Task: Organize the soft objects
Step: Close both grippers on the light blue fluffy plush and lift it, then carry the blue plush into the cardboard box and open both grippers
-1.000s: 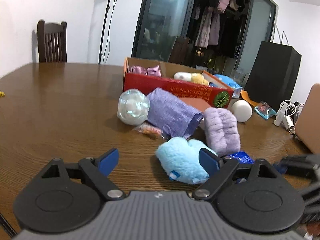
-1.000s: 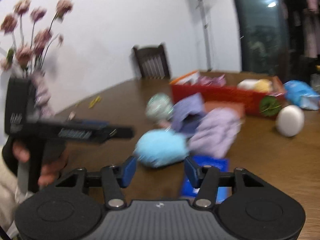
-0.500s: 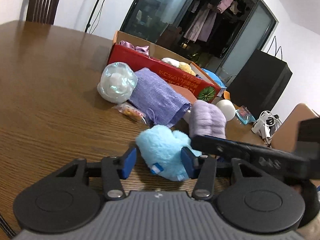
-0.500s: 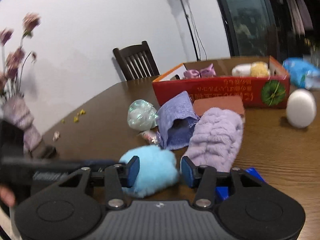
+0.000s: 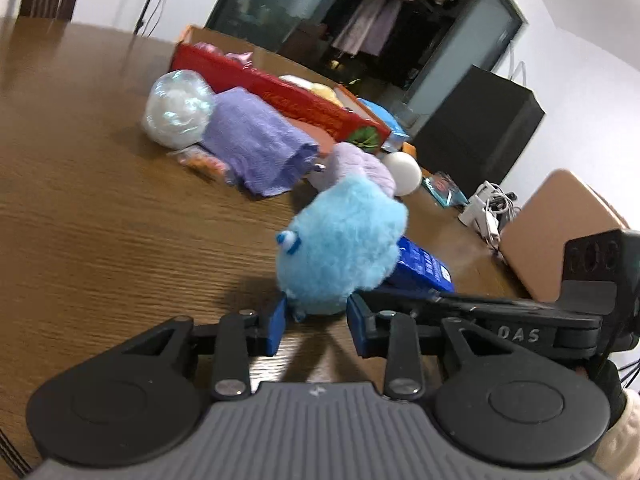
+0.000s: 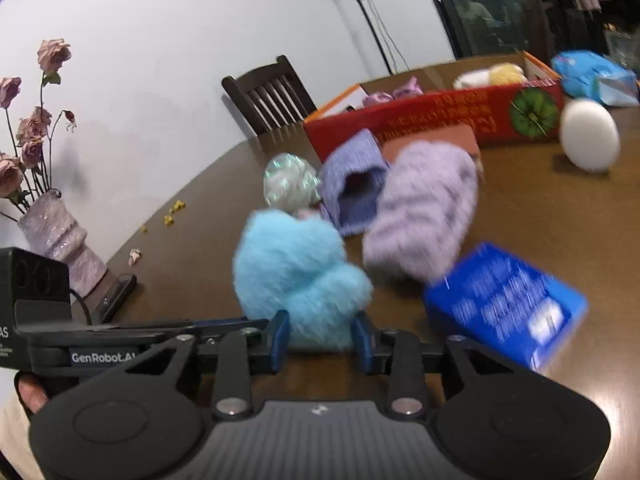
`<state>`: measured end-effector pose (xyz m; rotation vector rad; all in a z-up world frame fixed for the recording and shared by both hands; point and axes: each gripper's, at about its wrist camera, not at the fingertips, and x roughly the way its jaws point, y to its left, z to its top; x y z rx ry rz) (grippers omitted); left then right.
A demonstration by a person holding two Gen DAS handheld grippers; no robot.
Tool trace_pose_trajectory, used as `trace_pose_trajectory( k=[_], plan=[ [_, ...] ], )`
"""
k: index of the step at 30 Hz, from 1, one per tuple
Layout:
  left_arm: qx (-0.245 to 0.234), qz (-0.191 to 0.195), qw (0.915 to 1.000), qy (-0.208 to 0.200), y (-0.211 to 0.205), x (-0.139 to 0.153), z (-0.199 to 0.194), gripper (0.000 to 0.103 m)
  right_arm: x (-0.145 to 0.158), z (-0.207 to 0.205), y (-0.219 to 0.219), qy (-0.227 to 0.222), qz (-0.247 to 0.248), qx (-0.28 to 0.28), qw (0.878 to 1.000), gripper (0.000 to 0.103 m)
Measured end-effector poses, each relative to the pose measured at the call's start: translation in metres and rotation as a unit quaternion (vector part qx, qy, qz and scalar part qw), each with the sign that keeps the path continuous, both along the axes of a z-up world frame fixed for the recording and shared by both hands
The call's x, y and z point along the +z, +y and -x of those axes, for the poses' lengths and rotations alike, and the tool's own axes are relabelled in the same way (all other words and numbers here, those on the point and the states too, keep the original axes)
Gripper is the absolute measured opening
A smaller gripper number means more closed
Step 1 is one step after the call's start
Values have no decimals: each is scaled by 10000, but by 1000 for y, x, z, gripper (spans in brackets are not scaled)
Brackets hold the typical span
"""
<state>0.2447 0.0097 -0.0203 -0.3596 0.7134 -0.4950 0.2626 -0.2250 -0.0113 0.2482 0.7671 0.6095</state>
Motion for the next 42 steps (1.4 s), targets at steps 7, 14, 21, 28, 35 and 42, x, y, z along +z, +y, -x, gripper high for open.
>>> trace_pose_trajectory(
  k=[7, 14, 21, 28, 35, 42],
  plan=[
    [86, -212, 9985, -497, 10, 22, -10, 69, 7, 2, -10, -195, -273, -192, 9993, 42],
    [264, 103, 9995, -104, 18, 9, -48, 57, 0, -27, -14, -2, -772, -557, 9955, 45],
    [387, 436, 9980, 229, 27, -6, -52, 41, -16, -41, -3, 219, -1060, -633, 9921, 32],
    [330, 696, 9959, -467, 31, 48, -53, 40, 14, -37, -3, -110, -1271, -431, 9909, 25],
    [87, 641, 9923, -1058, 17, 134, -186, 40, 103, -128, -11, -1162, -1057, -213, 9874, 24],
    [358, 306, 9981, -389, -4, 126, -356, 40, 109, -317, -28, -454, -1216, -186, 9914, 25]
  ],
)
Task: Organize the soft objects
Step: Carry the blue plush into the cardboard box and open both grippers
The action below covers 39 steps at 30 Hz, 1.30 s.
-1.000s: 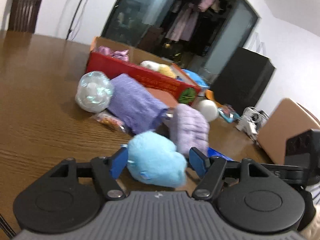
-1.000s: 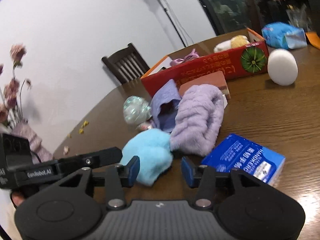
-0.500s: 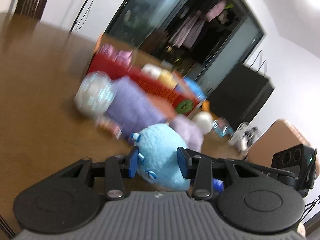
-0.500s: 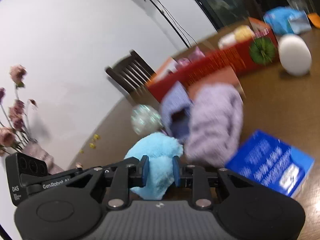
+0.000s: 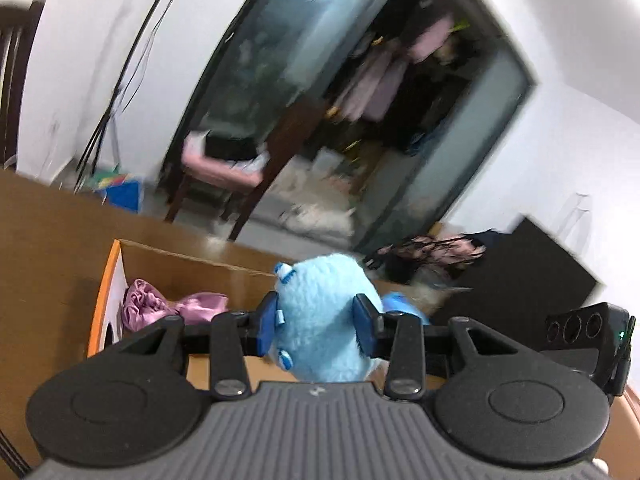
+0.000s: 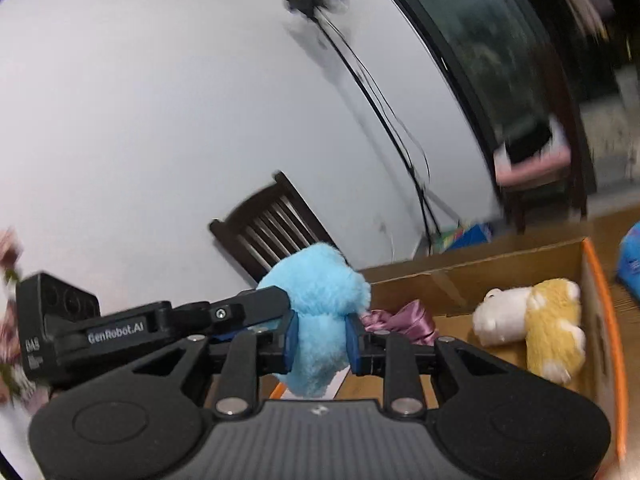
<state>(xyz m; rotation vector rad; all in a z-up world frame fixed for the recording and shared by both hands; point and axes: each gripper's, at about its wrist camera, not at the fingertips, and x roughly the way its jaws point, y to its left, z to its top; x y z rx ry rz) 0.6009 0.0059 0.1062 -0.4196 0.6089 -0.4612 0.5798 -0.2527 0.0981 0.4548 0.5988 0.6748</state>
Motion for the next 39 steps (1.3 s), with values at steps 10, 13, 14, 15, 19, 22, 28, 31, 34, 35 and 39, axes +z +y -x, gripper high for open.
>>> trace_pose_trajectory(
  k=[10, 13, 14, 15, 19, 22, 28, 31, 34, 35, 39],
  plan=[
    [-64, -1375, 9847, 1064, -40, -86, -99, 36, -92, -130, 14, 1496, 1019, -584, 9818, 11],
    [-85, -1459, 9832, 1096, -45, -88, -105, 37, -89, -123, 23, 1284, 1405, -755, 9788, 6],
    [-78, -1412, 9835, 1126, -45, -88, -106, 37, -89, -124, 23, 1290, 1406, -795, 9784, 6],
    [-86, -1433, 9834, 1109, -45, -86, -105, 40, -89, -123, 22, 1302, 1375, -816, 9785, 6],
    [-66, -1660, 9822, 880, -45, -69, -87, 53, -71, -114, 24, 1110, 1470, -856, 9792, 18],
    [56, -1675, 9838, 639, -36, -38, -66, 56, -40, -94, 14, 795, 1614, -826, 9802, 33],
    [266, -1998, 9795, -60, -14, 41, 4, 64, 42, -29, -10, 76, 2141, -908, 9726, 45],
    [361, -2224, 9735, -385, -2, 74, 47, 67, 78, 10, -23, -266, 2448, -909, 9649, 53],
    [475, -2344, 9692, -586, 6, 95, 82, 68, 105, 43, -32, -504, 2619, -983, 9588, 55],
    [507, -2377, 9679, -643, 7, 100, 92, 70, 113, 53, -34, -547, 2628, -1010, 9580, 56],
    [590, -2463, 9641, -794, 8, 111, 131, 70, 131, 91, -39, -693, 2587, -1034, 9579, 60]
  ],
)
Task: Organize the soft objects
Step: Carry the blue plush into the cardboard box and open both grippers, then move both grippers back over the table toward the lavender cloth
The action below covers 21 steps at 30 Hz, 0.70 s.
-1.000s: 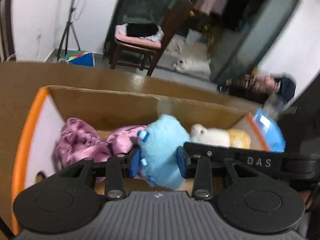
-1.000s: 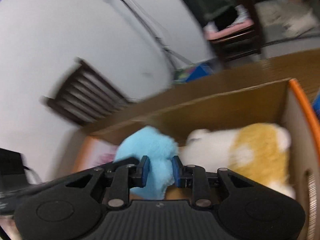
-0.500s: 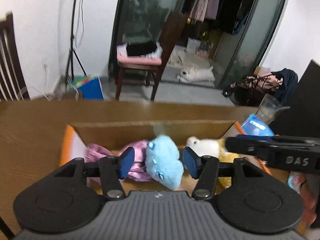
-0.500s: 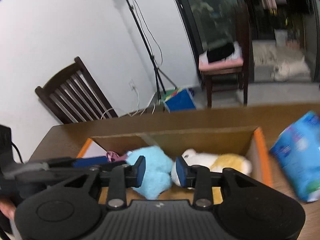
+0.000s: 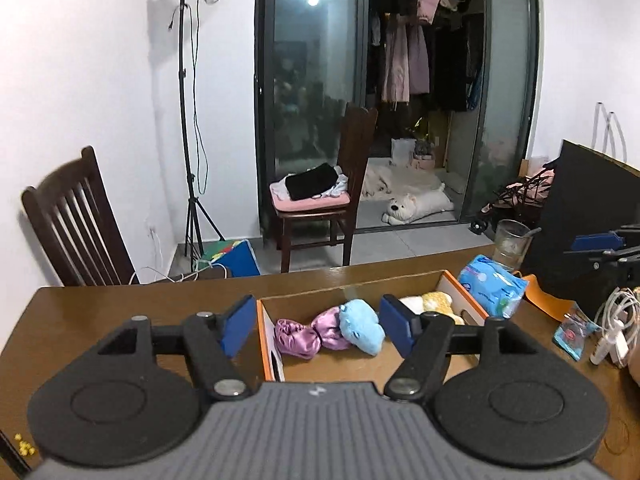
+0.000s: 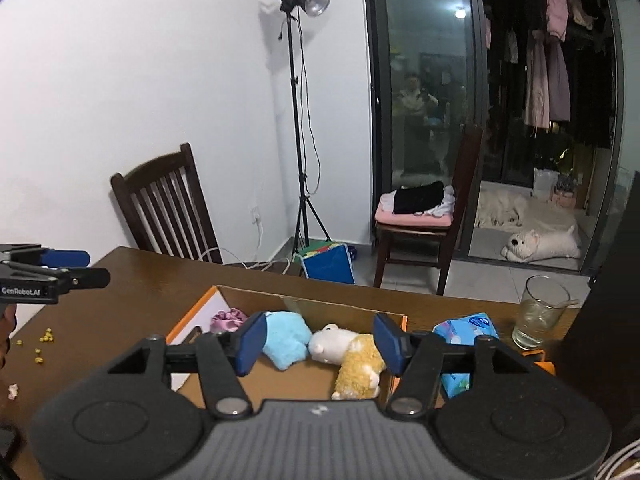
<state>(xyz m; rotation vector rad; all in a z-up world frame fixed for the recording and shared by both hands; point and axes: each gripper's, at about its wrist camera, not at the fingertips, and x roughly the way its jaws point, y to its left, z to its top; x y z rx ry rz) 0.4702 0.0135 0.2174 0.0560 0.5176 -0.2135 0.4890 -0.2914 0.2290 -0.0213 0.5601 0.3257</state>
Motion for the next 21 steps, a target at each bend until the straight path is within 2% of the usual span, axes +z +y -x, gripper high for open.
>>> trace_pose_trajectory(
  k=[3, 7, 10, 12, 13, 17, 21],
  plan=[
    [-113, 80, 9996, -248, 1, -9, 50, 73, -1, 32, 0, -219, 6, 82, 9997, 64],
    [-271, 179, 9972, -679, 5, -46, 131, 76, -27, 91, 0, -592, 76, 259, 9979, 68],
    [-142, -9, 9957, -912, 2, -80, 185, 78, -55, 143, 2, -885, 160, 373, 9952, 71],
    [-135, -232, 9932, -1135, -1, -99, 216, 83, -75, 175, 6, -1133, 167, 421, 9925, 78],
    [-137, -307, 9916, -1252, -1, -108, 233, 84, -84, 189, 9, -1210, 226, 401, 9916, 78],
    [-51, -144, 9943, -1052, 5, -144, 278, 84, -128, 241, 24, -1322, 449, 411, 9894, 78],
    [65, 210, 9976, -656, 16, -167, 295, 84, -163, 285, 29, -1003, -77, 579, 9932, 78]
  ],
)
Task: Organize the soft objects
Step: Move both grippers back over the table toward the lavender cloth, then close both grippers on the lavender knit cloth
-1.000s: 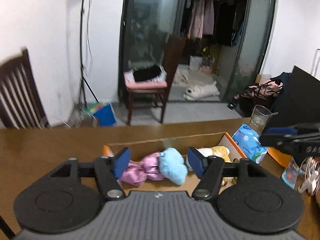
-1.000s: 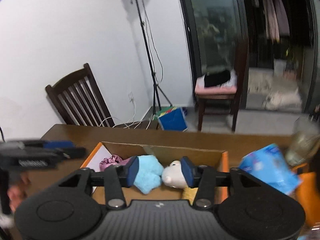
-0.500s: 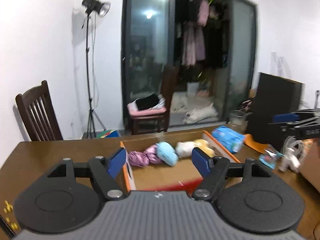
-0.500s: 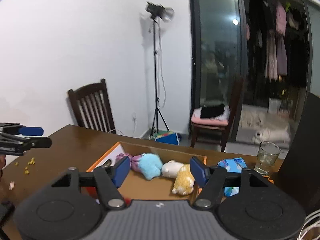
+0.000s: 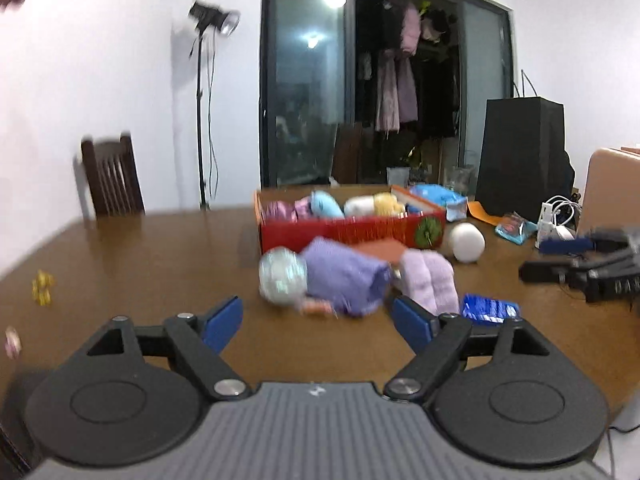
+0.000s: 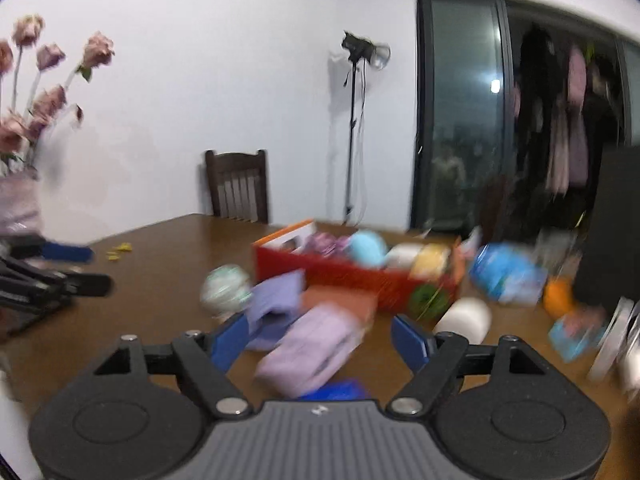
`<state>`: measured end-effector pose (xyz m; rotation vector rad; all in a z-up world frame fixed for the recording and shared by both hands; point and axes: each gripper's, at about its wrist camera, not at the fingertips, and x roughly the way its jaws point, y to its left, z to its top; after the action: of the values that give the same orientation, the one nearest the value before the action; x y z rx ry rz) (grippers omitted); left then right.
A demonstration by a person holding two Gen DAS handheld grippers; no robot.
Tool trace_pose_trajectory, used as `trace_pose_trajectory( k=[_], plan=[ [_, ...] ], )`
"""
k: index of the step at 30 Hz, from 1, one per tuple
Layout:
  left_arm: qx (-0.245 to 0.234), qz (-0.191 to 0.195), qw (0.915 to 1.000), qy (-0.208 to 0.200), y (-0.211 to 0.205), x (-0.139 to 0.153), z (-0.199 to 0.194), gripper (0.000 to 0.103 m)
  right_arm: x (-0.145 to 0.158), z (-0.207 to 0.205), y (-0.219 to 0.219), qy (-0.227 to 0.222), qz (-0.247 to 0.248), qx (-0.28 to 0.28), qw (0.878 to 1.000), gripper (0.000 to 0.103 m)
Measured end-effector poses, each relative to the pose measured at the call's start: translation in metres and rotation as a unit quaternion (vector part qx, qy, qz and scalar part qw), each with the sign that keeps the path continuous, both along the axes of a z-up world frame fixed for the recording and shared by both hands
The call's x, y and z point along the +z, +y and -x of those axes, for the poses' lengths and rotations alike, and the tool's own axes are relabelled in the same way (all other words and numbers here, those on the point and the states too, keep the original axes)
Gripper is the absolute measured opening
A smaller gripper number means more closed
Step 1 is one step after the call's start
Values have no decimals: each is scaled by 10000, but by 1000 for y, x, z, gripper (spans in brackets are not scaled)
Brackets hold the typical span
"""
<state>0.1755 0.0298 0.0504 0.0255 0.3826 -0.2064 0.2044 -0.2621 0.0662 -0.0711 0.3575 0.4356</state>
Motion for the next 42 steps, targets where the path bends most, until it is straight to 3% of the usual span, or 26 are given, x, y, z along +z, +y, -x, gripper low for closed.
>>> trace_pose_trajectory(
  k=[3, 8, 13, 18, 22, 25, 27, 30, 32, 35, 39, 40, 41, 42],
  plan=[
    [56, -18, 9999, 135, 3, -7, -5, 84, -17, 10, 4, 387, -303, 83, 9988, 76],
    [73, 21, 9999, 118, 4, -9, -12, 84, -27, 16, 22, 371, -21, 55, 9993, 76],
    [134, 60, 9996, 248, 4, -14, -32, 84, -28, 8, 25, 531, -473, 192, 9973, 60],
    [387, -36, 9987, 316, 6, -17, -80, 84, -34, -24, 53, 708, -571, 357, 9952, 53],
    [448, 104, 9981, 410, 9, -17, -128, 84, -44, -62, 81, 732, -542, 310, 9954, 53],
    [453, -57, 9981, 411, 7, -21, -157, 84, -54, -91, 96, 877, -262, 281, 9954, 49],
    [704, -377, 9959, 419, 7, -23, -174, 83, -57, -103, 98, 971, 264, -161, 9948, 43],
    [577, -139, 9974, 404, 15, -12, -195, 83, -51, -105, 88, 845, 397, -577, 9940, 50],
    [384, -84, 9987, 325, 14, -3, -209, 83, -47, -105, 88, 806, 156, -472, 9955, 59],
    [460, -236, 9980, 356, 7, 2, -238, 83, -52, -126, 94, 1272, -568, -185, 9901, 61],
    [468, -134, 9980, 408, 5, 4, -242, 83, -62, -157, 104, 1474, -869, -581, 9835, 59],
    [440, -109, 9982, 401, 5, 4, -238, 83, -64, -163, 103, 1500, -905, -624, 9826, 53],
    [439, -115, 9982, 391, 5, 3, -233, 83, -67, -167, 104, 1476, -856, -664, 9831, 26],
    [450, -139, 9982, 382, 4, 3, -229, 83, -70, -169, 104, 1466, -828, -627, 9837, 8]
  ],
)
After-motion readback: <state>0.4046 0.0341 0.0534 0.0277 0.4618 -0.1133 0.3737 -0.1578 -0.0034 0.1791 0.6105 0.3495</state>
